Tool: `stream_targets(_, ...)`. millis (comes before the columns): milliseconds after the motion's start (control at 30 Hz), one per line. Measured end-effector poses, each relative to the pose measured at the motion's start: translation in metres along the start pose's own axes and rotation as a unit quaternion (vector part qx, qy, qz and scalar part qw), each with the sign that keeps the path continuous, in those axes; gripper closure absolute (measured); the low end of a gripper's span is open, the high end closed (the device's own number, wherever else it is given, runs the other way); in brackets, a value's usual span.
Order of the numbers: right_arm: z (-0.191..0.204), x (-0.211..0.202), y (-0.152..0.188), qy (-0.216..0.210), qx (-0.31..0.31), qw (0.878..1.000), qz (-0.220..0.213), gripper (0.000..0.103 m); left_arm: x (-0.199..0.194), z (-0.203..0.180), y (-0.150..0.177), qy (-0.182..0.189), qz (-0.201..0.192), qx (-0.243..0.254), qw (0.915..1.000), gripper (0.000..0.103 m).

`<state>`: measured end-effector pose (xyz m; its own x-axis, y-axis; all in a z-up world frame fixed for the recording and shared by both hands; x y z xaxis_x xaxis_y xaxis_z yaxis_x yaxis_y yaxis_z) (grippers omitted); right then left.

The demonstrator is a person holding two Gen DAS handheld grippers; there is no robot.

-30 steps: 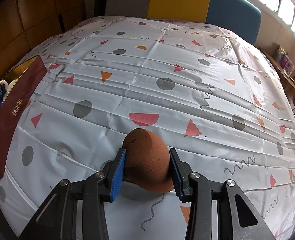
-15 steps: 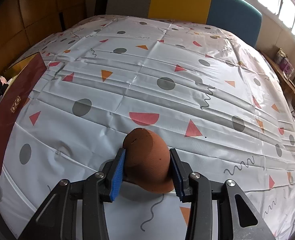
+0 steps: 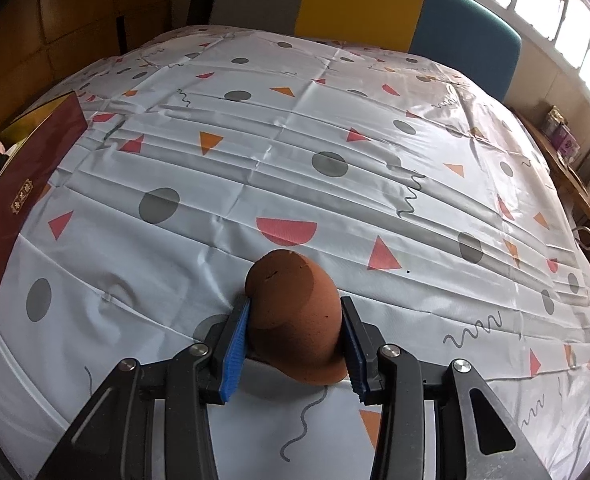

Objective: Organize soft objects
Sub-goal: 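Carry the brown makeup sponge into the gold tray and open the right tool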

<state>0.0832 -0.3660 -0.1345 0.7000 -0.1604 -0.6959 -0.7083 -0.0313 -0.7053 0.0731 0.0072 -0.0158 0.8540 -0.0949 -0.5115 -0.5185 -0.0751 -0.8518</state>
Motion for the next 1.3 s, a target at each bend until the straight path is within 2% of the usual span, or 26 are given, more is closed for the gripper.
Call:
stream_targets(167,0.004,-0.001,0.0,0.021,0.002,1.0,-0.002,0.06,-0.013,0.007,0.004,-0.006,-0.014,0.001,0.9999,0.037)
stream_targets(433,0.011,-0.003,0.0,0.061,-0.005,0.998,-0.006,0.06,-0.022,0.021,0.013,-0.01,-0.015,-0.002,0.9998,0.037)
stream_targets(567,0.008,-0.011,-0.009,0.066,0.03,0.997,-0.007,0.062,-0.024,0.027,0.017,-0.013,-0.014,-0.002,0.9998,0.037)
stream_targets(633,0.008,-0.02,-0.016,0.045,0.065,0.997,-0.014,0.062,-0.025,0.031,0.019,-0.016,-0.013,-0.004,0.9998,0.037)
stream_targets(733,0.024,-0.037,-0.029,0.013,0.073,0.997,-0.032,0.062,-0.024,0.036,0.021,-0.022,-0.012,-0.006,0.9997,0.037)
stream_targets(800,0.043,-0.051,-0.04,-0.023,0.079,0.996,-0.046,0.062,-0.023,0.041,0.023,-0.024,-0.008,-0.015,0.9996,0.037)
stream_targets(967,0.113,-0.082,-0.069,-0.119,0.069,0.987,-0.082,0.061,-0.021,0.054,0.024,-0.039,-0.003,-0.029,0.9988,0.037)
stream_targets(1100,0.17,-0.094,-0.084,-0.18,0.05,0.978,-0.092,0.06,-0.025,0.062,0.022,-0.047,-0.015,-0.032,0.9983,0.037)
stream_targets(1200,0.207,-0.093,-0.091,-0.206,0.032,0.974,-0.091,0.058,-0.026,0.065,0.02,-0.052,-0.02,-0.03,0.998,0.036)
stream_targets(1300,0.238,-0.076,-0.093,-0.206,0.01,0.976,-0.075,0.053,-0.027,0.067,0.018,-0.058,-0.024,-0.026,0.9977,0.034)
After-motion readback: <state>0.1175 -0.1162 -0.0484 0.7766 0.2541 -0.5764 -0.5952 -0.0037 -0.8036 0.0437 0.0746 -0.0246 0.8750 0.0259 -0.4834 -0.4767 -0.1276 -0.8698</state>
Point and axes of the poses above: each gripper's, at about its wrist camera, not at the fingertips, and x roughly the way its jaws point, z to its left, y to its underside, the point moved 3 cm from there along x, roughly the way its jaws point, and after that the axes turned 14 degrees about -z, right-handed, at the moved point
